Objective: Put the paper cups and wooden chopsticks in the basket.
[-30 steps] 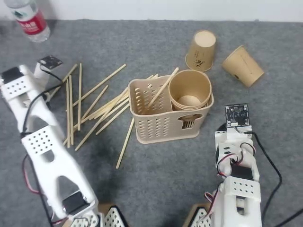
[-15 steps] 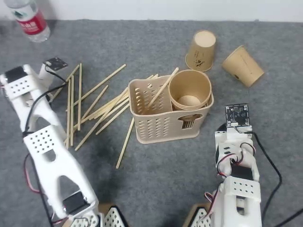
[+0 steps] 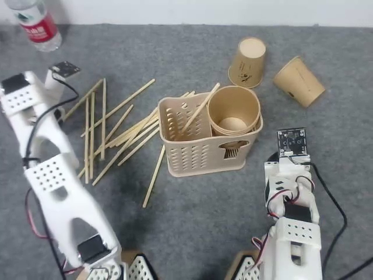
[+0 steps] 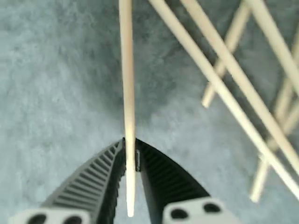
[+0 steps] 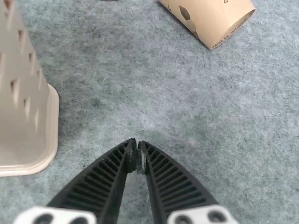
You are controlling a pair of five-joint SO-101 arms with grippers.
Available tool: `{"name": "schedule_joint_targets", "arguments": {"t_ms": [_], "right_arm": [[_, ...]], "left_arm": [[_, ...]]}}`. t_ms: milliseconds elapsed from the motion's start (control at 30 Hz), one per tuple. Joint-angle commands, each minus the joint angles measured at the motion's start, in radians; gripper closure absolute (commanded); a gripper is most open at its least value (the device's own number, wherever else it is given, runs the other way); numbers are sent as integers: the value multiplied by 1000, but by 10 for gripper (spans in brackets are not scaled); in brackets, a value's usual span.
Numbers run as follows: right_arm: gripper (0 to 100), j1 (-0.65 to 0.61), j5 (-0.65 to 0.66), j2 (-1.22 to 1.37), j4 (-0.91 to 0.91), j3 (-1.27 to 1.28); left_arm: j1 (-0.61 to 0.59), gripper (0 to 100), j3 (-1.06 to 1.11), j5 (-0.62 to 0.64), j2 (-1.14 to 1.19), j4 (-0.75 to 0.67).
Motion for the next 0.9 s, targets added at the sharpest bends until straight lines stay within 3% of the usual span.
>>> {"name": "schedule_joint_targets", "arguments": {"t_ms": [0,300,433,700,867], "right_arm": [[983,-4,14,-15,-21,-9],[983,-4,14,-15,-21,-8],[983,-4,14,-15,-21,-8],[983,-2,14,-15,-21,-8],[983,-2,14,-15,-19,-8]], "left_arm": [[28,991,288,11,-371,28],[163,991,805,-14,-1051,21],[242,991,926,95,-1289,21],[500,991,997,545,-1616,-74],[692,991,997,905,-1758,-180]]}}
